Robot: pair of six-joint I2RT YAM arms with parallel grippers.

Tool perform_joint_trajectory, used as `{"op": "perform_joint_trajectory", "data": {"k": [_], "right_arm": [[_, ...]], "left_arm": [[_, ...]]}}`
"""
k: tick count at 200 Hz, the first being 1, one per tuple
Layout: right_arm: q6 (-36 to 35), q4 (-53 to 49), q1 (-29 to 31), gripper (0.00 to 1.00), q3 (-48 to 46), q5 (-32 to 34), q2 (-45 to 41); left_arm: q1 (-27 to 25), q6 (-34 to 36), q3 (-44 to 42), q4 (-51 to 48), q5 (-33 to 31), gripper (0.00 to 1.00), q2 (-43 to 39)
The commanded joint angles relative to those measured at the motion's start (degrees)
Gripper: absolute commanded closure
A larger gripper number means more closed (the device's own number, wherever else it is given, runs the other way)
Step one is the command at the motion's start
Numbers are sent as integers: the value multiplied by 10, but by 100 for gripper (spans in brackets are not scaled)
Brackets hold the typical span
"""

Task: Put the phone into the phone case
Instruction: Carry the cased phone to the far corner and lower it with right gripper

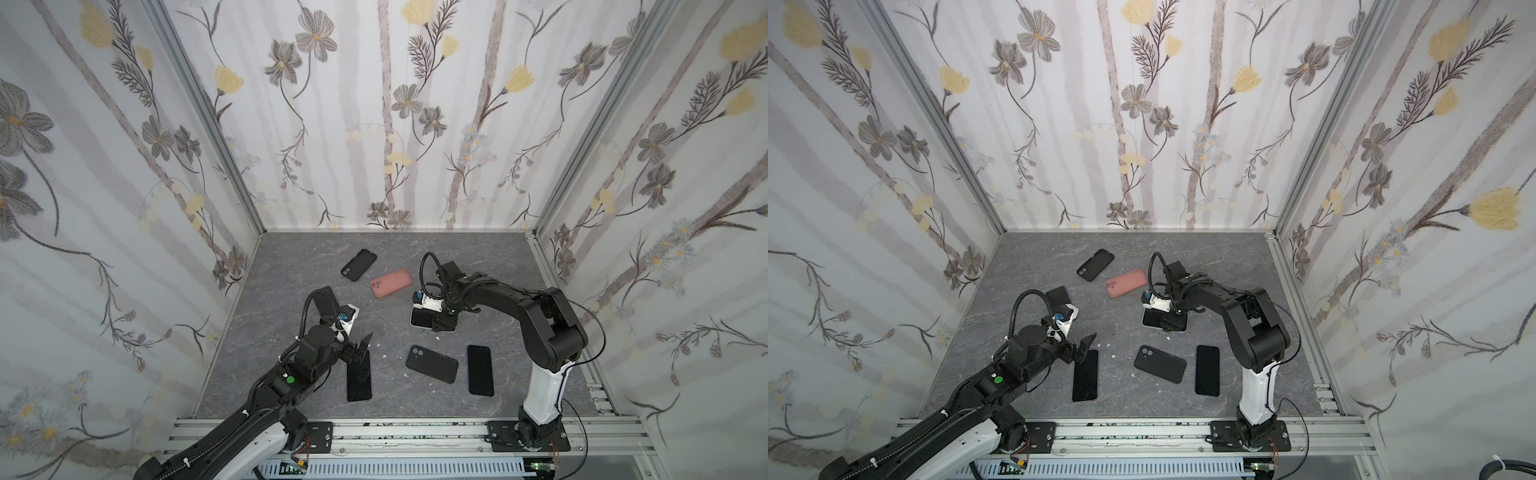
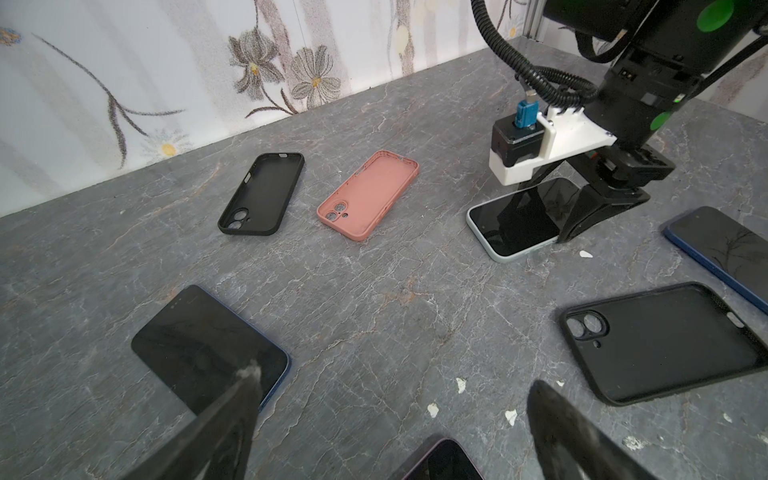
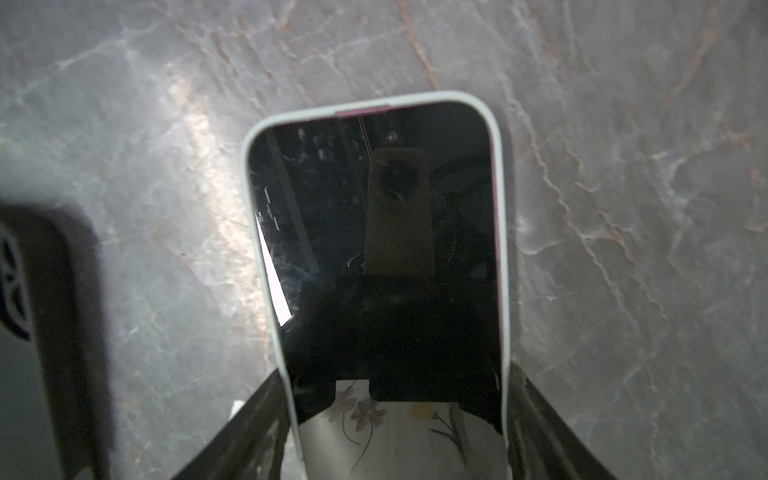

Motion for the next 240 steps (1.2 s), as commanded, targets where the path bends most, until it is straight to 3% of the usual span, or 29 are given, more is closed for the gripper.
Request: {"op": "perform_joint_trajectory", "data": {"k": [1,110,179,240], "right_arm": [[31,-9,-15,34,7,33,13],[212,61,-163,34,60,173,47],[320,35,-276,31,155,128,108],[332,14,-316,29,208,84,149]], "left_arm": [[0,7,2,19,-10,0,-1],[1,6,7,23,-36,0,10],[3,8,8,20,-46,0,6],[3,7,3,32,-41,0,7]]}}
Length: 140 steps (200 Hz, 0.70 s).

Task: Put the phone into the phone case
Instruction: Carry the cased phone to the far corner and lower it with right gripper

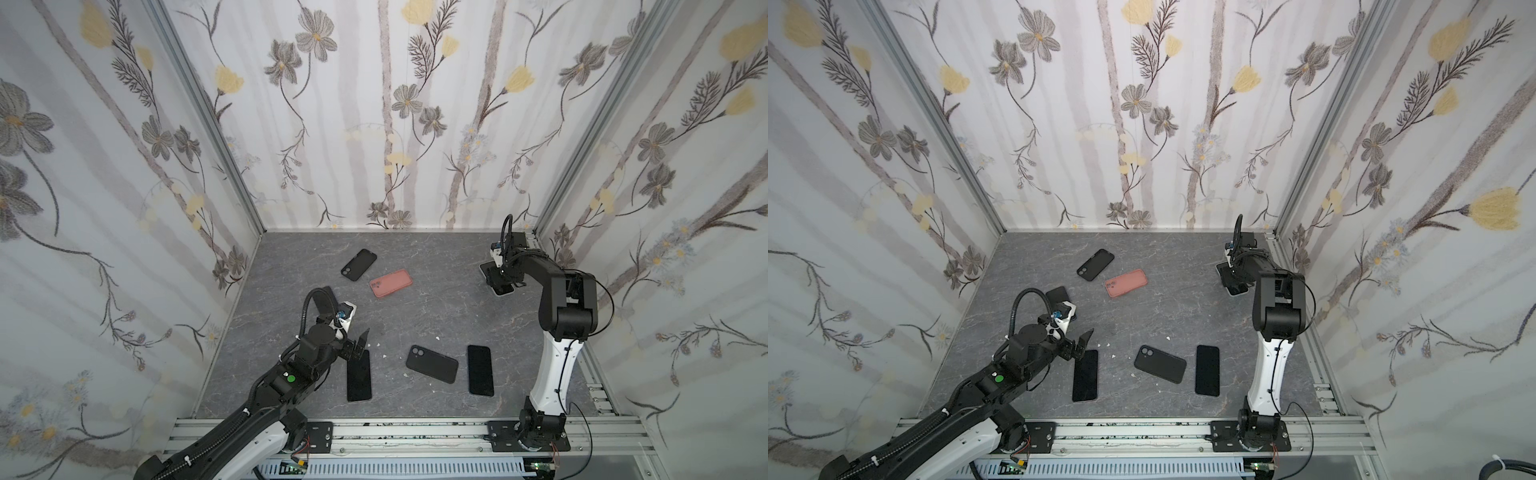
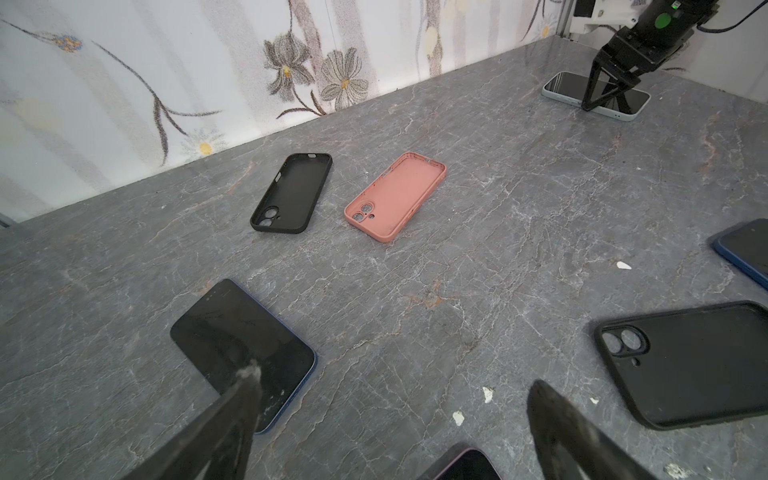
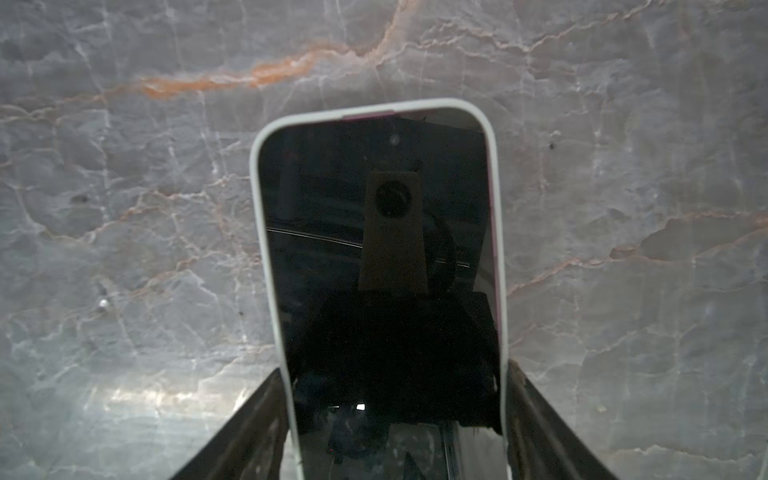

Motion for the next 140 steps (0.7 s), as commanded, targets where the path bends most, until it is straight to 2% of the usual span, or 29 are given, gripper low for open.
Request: {"op": "perform_joint_trajectory", "data": {"k": [1,25,46,79,140], "right_arm": [[19,-15,-12,29,8,-19,9],[22,-24,-14,26,-15,-16,-8],[32,15,-14,14,-56,-11,-47],[27,6,-15,0,-36,-21,-48],[35,7,-13,0,-34,-35,-81]], "left_arm": [[1,7,-1,27,-1,0,0],[11,18,-5,42,22,0,5],[14,17,-1,17,24,0,-1],[14,22,-16,14,4,0,-37],[13,6,-12,7,1,0,-47]]}}
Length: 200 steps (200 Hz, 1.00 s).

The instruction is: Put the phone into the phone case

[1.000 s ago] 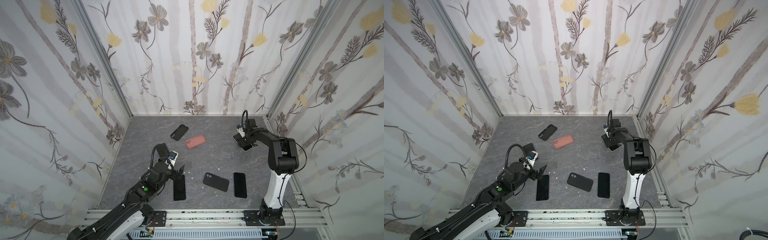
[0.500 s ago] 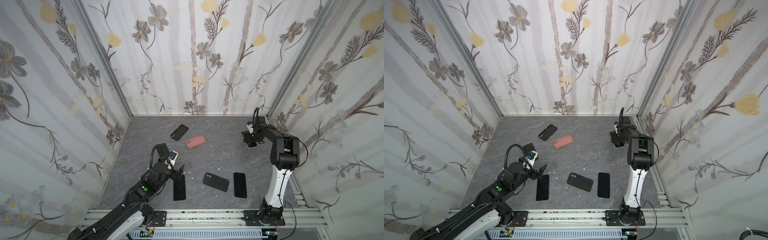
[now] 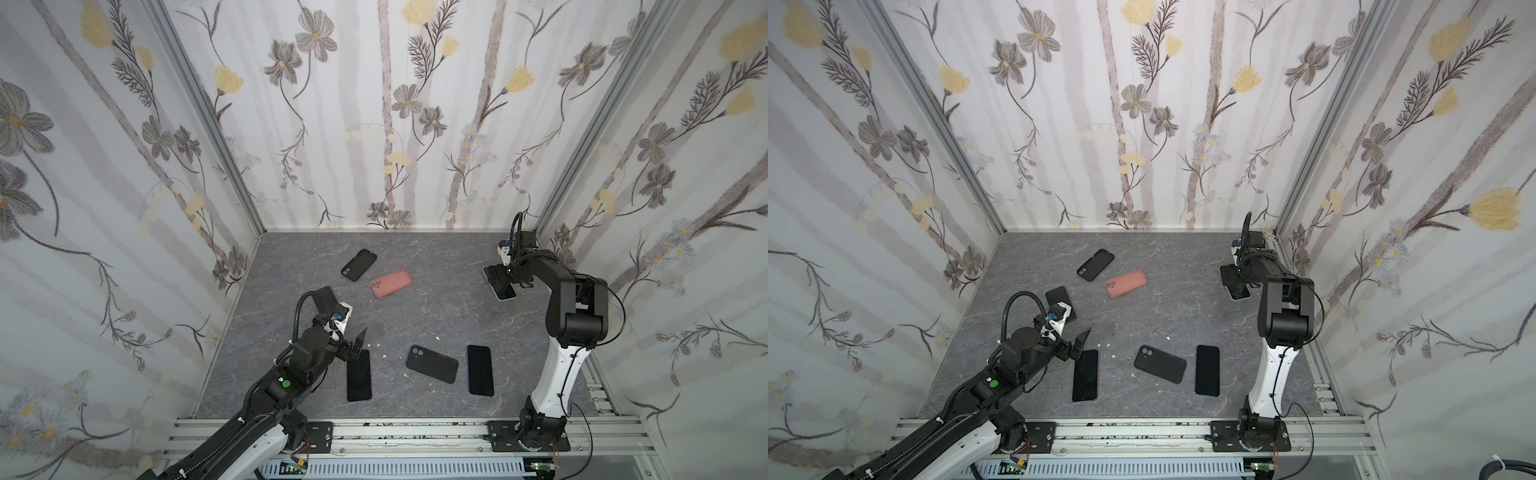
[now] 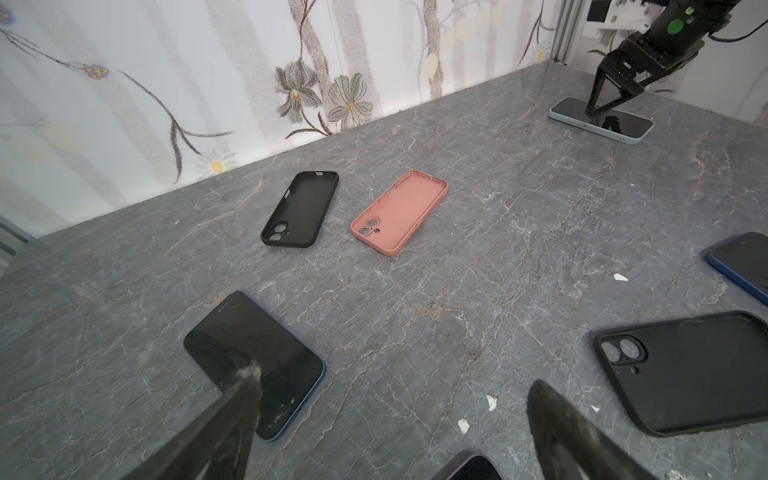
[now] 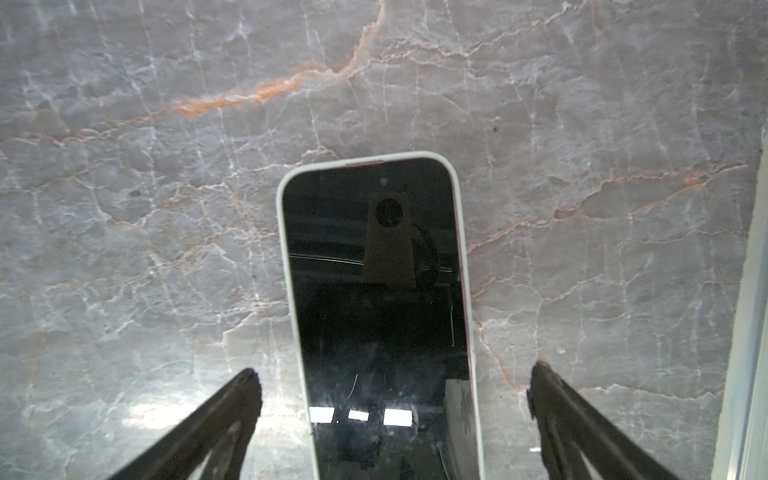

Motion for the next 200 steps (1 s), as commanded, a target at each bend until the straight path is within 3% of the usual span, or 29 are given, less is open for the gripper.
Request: {"op": "perform_joint_trajectory", "data": {"k": [1,112,200], "right_arm": [[10,0,2,0,4,-12,-20],[-11,10,15,0,-24,5,-124],[-28,-6,104,0,-46,30,-220]], "left_arm": [[1,-6,1,4,-9,0,-4],[1,-15,6,6,-35,0,2],[1,-26,13,3,-42,0,-1]]}}
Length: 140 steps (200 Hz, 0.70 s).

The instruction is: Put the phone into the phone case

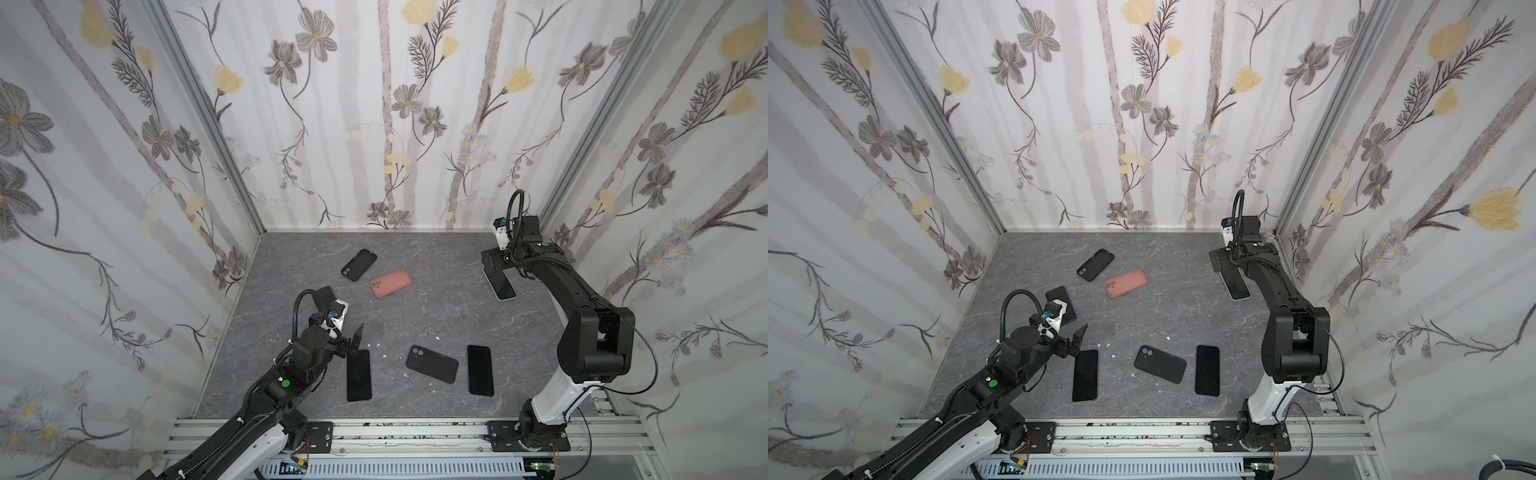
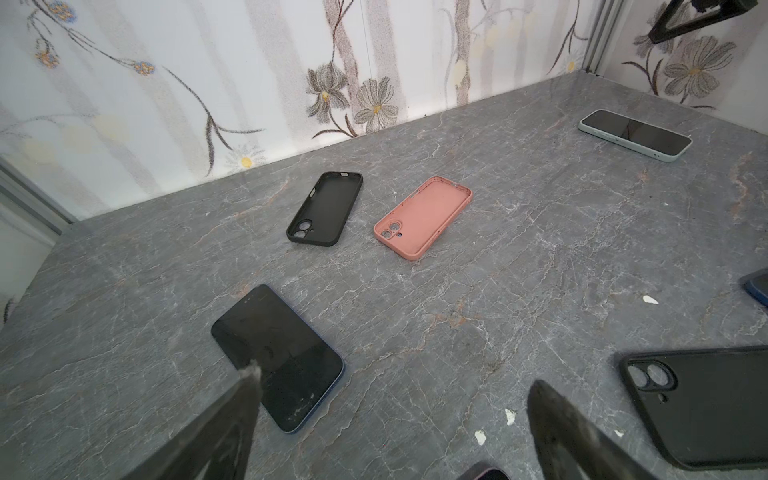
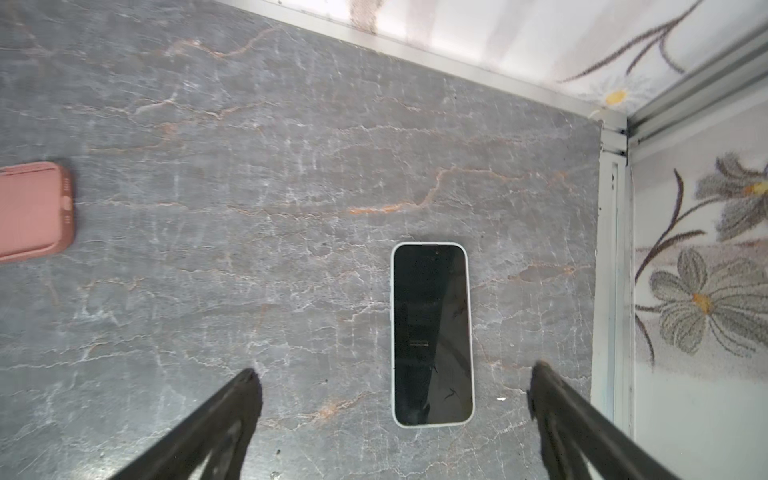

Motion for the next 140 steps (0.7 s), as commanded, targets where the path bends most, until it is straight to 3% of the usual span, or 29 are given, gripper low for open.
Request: {"op": "perform_joint_trajectory", "data": {"k": [1,57,93,140], "right_arm": [[-11,-6,22,0,-10,14,-31],[-51,-30,99,0,-49,1,-111],[-156,-74,205,0,-87,-22,-151],[-256,-105,326,0,-187,-114,-213]], "left_arm": [[1,-7,6,6,-2,0,0],[0,-10,14,18,23,0,39],[0,-13,27,18,52,0,65],[1,8,19,29,90,0,58]]}}
